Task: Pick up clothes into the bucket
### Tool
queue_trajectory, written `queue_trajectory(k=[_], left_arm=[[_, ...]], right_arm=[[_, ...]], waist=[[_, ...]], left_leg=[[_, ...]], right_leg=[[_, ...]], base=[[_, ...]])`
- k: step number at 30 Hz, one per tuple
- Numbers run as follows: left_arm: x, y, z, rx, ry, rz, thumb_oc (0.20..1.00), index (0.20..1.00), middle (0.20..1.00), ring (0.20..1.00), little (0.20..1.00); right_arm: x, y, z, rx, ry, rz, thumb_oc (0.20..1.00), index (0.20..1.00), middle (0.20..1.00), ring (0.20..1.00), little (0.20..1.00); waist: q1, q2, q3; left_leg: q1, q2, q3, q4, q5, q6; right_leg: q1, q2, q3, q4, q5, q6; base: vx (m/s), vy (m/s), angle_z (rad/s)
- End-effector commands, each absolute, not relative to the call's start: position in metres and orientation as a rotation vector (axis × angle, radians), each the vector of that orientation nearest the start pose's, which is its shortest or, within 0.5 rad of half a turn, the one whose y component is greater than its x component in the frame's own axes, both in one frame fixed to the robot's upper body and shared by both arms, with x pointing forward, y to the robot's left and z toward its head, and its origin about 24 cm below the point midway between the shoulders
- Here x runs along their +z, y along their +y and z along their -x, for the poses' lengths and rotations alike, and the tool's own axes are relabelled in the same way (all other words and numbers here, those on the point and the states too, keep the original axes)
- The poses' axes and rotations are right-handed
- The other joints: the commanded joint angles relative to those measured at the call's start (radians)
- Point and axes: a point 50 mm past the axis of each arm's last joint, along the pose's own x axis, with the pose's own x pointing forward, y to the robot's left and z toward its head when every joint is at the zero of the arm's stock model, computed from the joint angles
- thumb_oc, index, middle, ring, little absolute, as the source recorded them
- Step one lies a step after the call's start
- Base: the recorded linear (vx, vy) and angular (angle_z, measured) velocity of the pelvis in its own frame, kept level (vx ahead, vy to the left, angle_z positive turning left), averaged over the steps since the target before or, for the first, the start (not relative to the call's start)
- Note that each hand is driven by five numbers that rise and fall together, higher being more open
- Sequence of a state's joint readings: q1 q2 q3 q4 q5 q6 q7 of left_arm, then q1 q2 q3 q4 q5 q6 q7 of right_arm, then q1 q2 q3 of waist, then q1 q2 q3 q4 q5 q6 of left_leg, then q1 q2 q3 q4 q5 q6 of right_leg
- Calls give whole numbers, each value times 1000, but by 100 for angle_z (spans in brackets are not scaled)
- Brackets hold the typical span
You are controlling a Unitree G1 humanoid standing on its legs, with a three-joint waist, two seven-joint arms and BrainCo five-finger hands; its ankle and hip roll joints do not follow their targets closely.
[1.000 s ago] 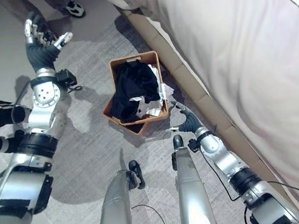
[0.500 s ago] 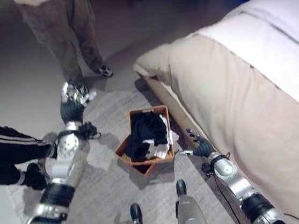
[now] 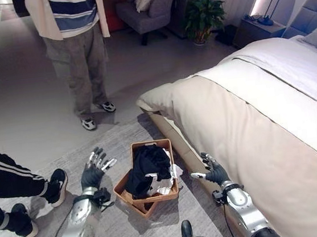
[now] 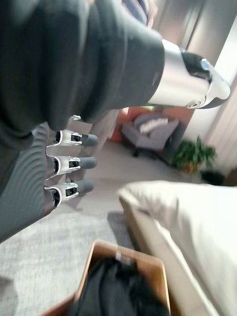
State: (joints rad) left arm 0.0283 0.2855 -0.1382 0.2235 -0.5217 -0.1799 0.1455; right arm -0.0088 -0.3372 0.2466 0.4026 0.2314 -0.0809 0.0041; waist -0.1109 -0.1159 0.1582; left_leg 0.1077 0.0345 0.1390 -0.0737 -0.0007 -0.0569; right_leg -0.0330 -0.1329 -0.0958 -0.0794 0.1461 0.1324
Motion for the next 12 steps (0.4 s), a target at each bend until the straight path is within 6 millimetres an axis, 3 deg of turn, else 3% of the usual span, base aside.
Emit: queue_trajectory(k=[1,12], left_arm=[[23,196,-249,63,11,147,1000,1000,1000,1000,1000],[25,195,-253,76,-1,133,1000,1000,1000,1000,1000]], right_arm=[[-19,-185,-247,123,236,114,1000,1000,1000,1000,1000],[-21,-183,-243,134,241,128,1000,1000,1000,1000,1000]], waist=[[17,-3,-7],[3,-4,-9]], left_leg=[[-34,-8,-20,37,-45,18],[-4,-21,-5,9,-48,29]], right_leg=[[-28,-67,-36,30,49,84],[-29,-76,-15,37,59,96]], base=[[10,19,9],[5,12,0]])
